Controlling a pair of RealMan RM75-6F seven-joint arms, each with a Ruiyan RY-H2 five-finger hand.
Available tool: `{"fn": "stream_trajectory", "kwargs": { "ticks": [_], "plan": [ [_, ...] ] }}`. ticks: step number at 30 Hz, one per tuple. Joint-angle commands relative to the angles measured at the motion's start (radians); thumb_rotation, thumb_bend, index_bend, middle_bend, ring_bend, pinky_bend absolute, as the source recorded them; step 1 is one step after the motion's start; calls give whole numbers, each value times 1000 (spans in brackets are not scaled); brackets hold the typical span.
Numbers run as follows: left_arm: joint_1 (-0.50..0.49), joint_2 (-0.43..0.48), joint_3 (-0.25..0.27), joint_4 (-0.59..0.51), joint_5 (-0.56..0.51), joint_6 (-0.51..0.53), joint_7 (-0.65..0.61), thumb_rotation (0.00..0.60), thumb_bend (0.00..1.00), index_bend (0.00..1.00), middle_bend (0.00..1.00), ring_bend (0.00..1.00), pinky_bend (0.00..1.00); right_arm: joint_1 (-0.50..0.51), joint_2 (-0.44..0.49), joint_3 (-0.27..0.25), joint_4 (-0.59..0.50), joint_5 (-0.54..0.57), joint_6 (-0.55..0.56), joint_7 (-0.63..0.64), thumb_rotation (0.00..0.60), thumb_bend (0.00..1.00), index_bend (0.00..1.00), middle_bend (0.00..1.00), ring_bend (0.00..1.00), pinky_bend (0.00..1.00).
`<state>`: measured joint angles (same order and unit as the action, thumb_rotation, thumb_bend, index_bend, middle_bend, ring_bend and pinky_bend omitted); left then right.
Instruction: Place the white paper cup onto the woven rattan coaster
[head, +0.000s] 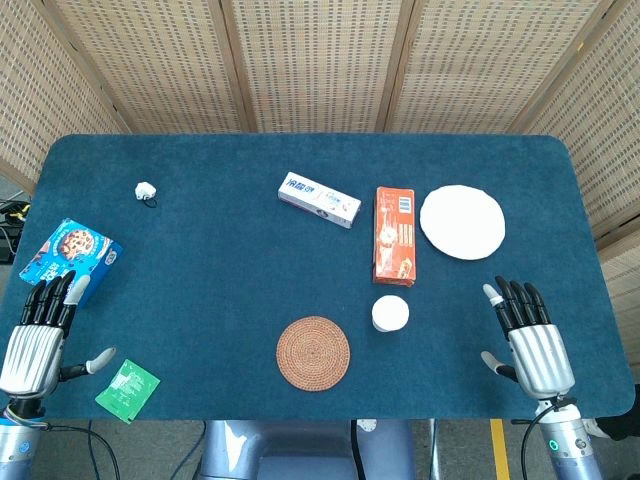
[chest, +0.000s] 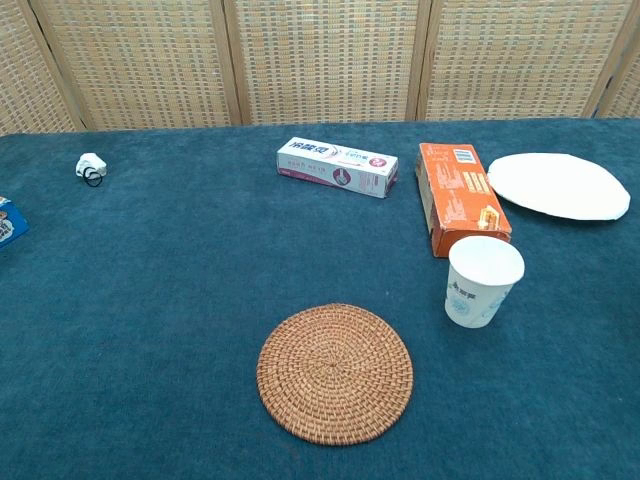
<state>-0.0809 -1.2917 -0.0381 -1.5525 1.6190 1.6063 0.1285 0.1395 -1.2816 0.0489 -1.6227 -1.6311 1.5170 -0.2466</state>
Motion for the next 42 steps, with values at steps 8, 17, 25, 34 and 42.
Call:
{"fn": "stream_trajectory", "kwargs": {
  "ticks": [8,17,25,34,42],
  "plan": [
    [6,5,-1,-6,3,14,-2,0,0,0,0,0,0,-2,2,-5,-7,-9,3,-3,600,34,0,0,0,0],
    [1,1,-1,-3,1,2,2,0,0,0,0,0,0,-3,10,-6,-15,-14,5,15,600,34,0,0,0,0],
    [3,2,-2,-5,2,9,4,0,0,0,0,0,0,1,16,-15,-22,-16,-14,15,600,36,0,0,0,0],
    [5,5,-1,-10,8,15,3,0,0,0,0,0,0,9,22,-26,-53,-35,-27,32,600,36,1,0,0,0],
    [4,4,-5,-8,1,11,5,0,0,0,0,0,0,76,25,-3,-123,-23,-125,28,600,36,105,0,0,0]
  ]
}}
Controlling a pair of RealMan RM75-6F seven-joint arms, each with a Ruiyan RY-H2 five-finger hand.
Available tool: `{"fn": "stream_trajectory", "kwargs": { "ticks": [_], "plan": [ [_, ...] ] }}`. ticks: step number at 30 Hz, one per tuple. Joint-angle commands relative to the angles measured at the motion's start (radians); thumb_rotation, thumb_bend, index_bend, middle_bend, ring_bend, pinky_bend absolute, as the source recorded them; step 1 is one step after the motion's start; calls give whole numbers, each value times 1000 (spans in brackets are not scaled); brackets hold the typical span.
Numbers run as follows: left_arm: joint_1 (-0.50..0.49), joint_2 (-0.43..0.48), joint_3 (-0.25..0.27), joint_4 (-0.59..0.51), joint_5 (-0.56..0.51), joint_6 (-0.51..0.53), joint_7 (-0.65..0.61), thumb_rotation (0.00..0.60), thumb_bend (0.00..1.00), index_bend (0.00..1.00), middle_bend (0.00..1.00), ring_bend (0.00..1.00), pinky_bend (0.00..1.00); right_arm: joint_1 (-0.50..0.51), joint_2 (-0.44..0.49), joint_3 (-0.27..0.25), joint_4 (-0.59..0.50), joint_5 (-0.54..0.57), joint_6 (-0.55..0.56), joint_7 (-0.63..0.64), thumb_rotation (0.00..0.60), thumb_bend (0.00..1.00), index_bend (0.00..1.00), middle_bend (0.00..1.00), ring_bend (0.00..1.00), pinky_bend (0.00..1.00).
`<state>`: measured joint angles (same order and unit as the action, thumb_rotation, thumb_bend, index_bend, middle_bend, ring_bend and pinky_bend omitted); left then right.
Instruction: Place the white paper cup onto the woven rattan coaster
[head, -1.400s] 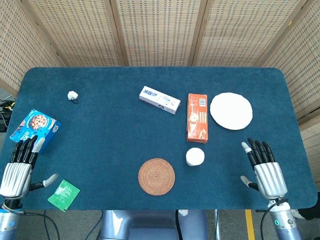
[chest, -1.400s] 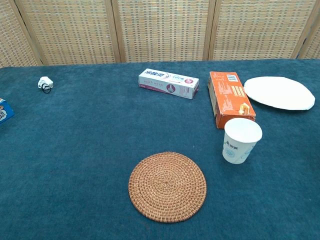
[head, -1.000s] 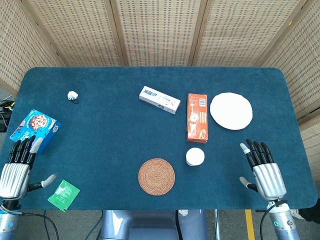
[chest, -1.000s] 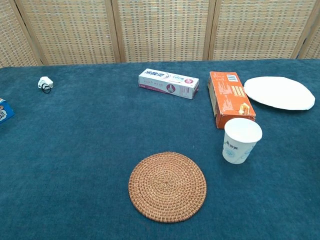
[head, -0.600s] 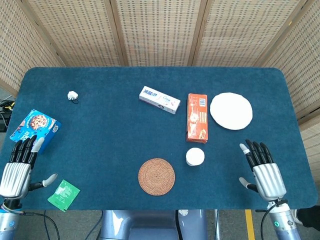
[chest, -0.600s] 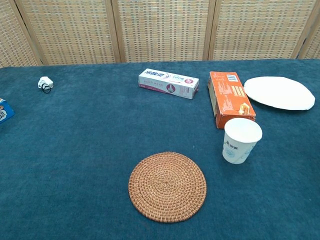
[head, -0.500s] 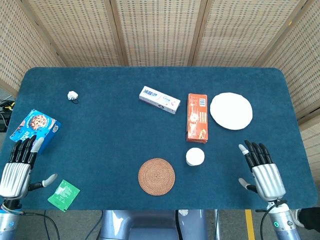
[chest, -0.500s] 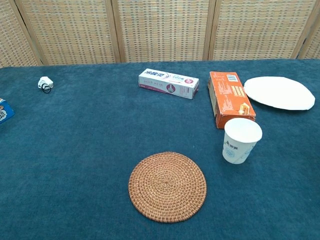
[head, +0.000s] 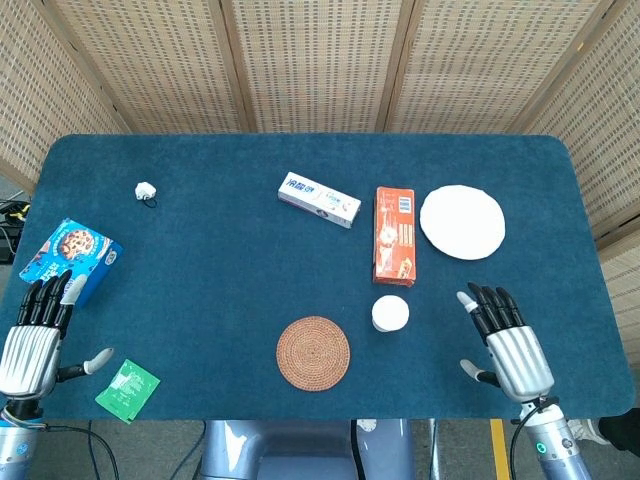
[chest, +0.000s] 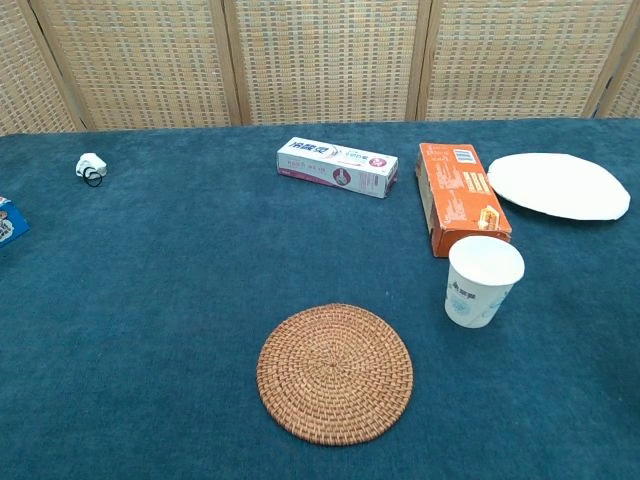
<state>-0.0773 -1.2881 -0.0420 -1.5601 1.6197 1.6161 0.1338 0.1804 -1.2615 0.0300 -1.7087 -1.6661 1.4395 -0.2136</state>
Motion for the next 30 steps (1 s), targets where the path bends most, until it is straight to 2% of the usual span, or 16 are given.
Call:
{"fn": "stream_trajectory", "kwargs": {
  "ticks": [1,7,17,30],
  "plan": [
    [0,0,-1,0,0,1,-1,0,0,0,0,0,0,43,6,20,-46,16,-59,-11,600,37,119,0,0,0],
    [-1,2,-2,2,-4,-3,-8,0,0,0,0,0,0,116,-11,49,-110,69,-181,-84,600,37,130,0,0,0],
    [-2,7,-9,6,-15,-4,-28,0,0,0,0,0,0,211,-85,87,-145,216,-339,-202,600,38,148,5,0,0],
    [-3,9,-11,9,-20,-7,-37,0,0,0,0,0,0,303,-158,137,-98,373,-425,-275,600,36,155,7,0,0]
  ]
}}
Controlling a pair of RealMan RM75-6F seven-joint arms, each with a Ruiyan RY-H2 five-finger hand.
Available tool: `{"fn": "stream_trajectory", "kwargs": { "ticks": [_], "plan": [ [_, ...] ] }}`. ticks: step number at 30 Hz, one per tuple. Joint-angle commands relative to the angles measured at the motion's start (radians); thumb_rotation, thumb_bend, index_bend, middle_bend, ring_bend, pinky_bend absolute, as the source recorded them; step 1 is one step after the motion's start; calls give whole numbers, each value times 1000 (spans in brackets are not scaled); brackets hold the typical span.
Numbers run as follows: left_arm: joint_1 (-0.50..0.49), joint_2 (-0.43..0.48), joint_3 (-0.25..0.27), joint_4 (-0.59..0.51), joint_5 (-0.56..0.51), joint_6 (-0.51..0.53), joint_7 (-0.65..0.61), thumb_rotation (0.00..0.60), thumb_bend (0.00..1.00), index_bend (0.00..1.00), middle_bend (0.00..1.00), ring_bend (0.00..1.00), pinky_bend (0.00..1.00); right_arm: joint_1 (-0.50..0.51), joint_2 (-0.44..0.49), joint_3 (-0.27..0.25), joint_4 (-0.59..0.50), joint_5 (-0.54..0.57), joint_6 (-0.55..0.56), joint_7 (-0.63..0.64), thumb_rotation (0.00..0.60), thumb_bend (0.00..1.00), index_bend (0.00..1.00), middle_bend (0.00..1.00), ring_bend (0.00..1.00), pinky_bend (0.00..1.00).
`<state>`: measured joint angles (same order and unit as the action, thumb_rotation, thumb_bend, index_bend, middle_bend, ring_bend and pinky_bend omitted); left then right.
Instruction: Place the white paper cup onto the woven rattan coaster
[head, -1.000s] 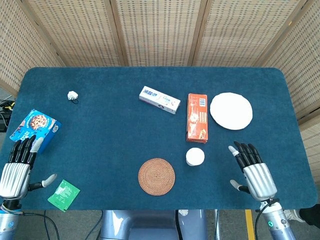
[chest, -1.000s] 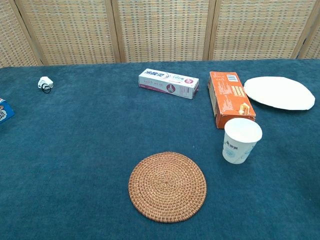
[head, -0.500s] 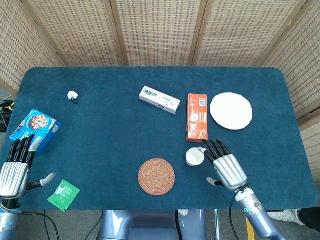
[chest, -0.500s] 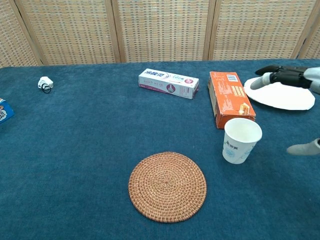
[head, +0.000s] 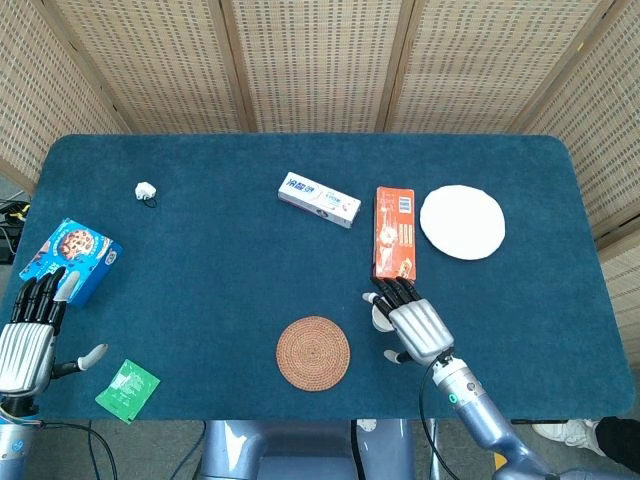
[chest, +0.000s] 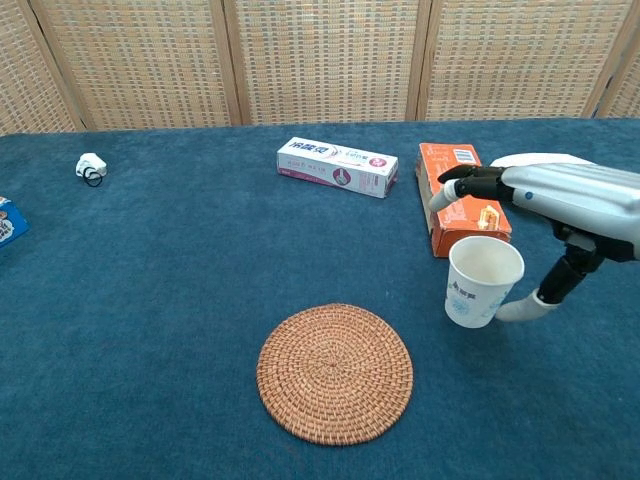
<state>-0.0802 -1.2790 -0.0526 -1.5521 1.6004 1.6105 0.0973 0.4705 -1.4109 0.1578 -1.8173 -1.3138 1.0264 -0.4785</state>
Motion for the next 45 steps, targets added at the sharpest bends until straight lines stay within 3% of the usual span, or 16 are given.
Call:
{"fn": "stream_trajectory", "kwargs": {
  "ticks": [1,10,23,30,35,45],
  "plan": [
    [0,0,0,1,-1,-1,-1,0,0,0,0,0,0,21,-11,13,17,37,-19,-17,600,35,158,7,0,0],
    [-1,-2,1,2,-1,-3,0,0,0,0,0,0,0,63,-23,27,74,159,-52,-45,600,36,163,8,0,0],
    [-4,-10,4,9,4,-7,7,0,0,0,0,0,0,94,-16,17,123,233,-74,-23,600,37,208,42,0,3],
    [-5,-14,5,13,8,-5,8,0,0,0,0,0,0,105,-37,1,153,240,-77,-4,600,37,297,139,12,109],
    [-4,-13,4,13,7,-1,3,0,0,0,0,0,0,115,-52,-7,172,243,-77,1,600,36,399,270,138,200],
    [-5,-13,3,15,7,-1,1,0,0,0,0,0,0,123,-37,-12,118,196,-32,0,600,34,453,327,198,220]
  ]
}}
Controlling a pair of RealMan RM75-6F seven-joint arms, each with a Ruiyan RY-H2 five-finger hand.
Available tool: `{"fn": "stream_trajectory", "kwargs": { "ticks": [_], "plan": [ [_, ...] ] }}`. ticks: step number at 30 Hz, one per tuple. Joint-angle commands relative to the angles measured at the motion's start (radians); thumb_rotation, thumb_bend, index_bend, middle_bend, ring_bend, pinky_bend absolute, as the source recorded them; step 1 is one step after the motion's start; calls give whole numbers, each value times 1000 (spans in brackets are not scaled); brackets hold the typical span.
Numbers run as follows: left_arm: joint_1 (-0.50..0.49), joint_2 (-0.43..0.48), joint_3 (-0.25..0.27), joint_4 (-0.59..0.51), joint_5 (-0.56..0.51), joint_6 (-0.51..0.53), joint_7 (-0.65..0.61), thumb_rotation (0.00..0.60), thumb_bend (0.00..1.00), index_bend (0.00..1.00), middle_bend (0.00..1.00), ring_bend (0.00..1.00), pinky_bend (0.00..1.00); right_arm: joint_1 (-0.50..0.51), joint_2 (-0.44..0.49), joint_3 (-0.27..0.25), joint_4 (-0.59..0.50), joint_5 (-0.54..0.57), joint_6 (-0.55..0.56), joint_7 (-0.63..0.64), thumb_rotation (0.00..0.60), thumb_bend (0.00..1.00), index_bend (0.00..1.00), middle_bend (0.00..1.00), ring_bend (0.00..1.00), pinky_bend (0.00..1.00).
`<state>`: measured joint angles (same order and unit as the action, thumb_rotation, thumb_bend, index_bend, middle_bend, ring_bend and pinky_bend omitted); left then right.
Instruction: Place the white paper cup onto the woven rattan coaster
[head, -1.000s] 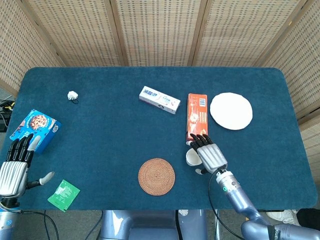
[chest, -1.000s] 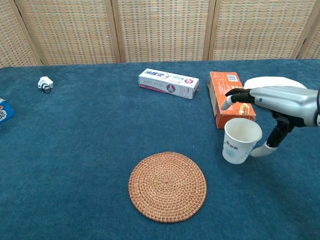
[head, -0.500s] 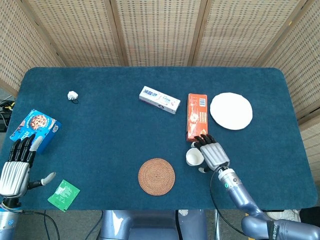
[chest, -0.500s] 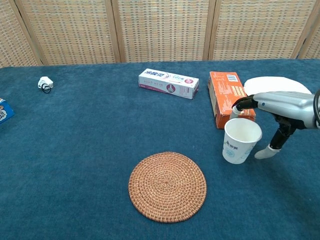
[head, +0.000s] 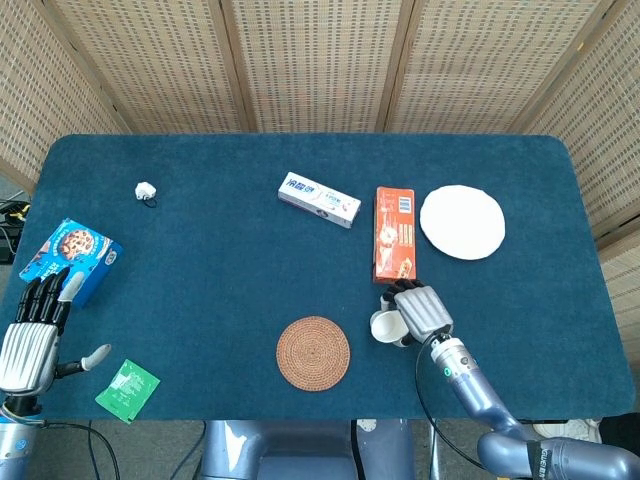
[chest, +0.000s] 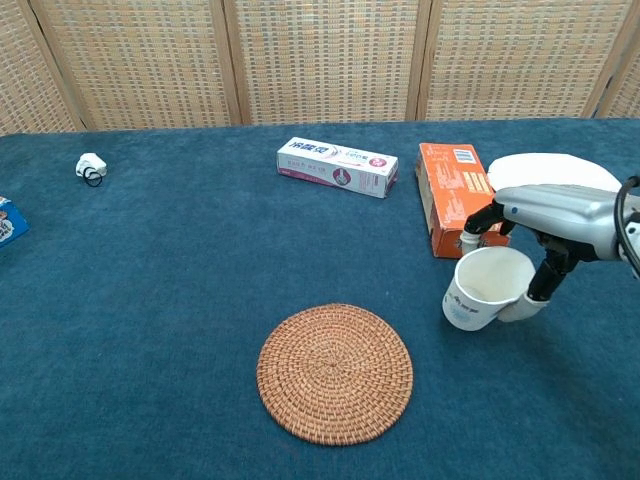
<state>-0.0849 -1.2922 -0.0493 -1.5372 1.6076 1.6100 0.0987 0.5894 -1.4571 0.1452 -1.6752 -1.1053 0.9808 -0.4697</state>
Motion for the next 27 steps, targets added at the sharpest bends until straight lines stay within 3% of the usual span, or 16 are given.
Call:
{"fn": "stream_trajectory", "kwargs": {
  "ticks": [1,9,14,27],
  "plan": [
    [0,0,0,0,0,0,0,0,0,0,0,0,0,5,13,0,-34,-14,18,-14,600,34,453,327,198,220],
    [0,0,2,-1,4,1,3,0,0,0,0,0,0,27,33,-3,-158,8,46,-108,600,35,452,324,198,219],
    [0,0,4,-3,7,2,5,0,0,0,0,0,0,48,-4,-23,-222,6,58,-171,600,35,449,323,198,220],
    [2,7,3,-10,5,4,-6,0,0,0,0,0,0,132,-203,11,-142,120,59,-252,600,34,449,322,198,220]
  ]
}}
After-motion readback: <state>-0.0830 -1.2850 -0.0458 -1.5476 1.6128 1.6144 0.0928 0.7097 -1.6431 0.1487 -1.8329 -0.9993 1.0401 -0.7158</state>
